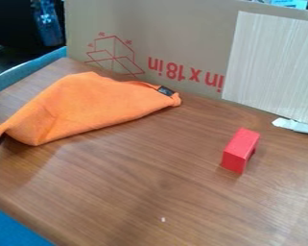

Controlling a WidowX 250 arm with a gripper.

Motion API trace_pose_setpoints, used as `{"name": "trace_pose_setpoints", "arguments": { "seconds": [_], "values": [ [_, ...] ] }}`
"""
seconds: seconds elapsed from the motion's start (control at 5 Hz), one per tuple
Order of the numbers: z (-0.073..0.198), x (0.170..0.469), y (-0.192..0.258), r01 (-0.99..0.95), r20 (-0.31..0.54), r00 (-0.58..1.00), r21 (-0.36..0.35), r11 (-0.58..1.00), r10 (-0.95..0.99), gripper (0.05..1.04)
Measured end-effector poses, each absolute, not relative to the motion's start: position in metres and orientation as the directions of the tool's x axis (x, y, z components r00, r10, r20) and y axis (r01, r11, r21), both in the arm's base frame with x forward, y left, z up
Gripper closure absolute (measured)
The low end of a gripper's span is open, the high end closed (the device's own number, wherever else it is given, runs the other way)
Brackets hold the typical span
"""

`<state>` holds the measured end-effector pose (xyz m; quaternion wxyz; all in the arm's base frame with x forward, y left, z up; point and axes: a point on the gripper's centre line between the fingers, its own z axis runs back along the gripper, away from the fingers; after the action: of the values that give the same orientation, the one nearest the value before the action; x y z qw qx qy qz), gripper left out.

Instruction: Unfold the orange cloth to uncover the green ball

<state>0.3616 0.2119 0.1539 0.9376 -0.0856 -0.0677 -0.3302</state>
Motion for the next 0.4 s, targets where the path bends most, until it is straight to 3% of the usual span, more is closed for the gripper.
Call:
{"name": "trace_pose_setpoints", "arguments": {
  "seconds": [0.4],
  "values": [
    [0.124,0.367,0.229,0.581,0.143,0.811,-0.092,0.809,-0.567,0.083]
  ]
}}
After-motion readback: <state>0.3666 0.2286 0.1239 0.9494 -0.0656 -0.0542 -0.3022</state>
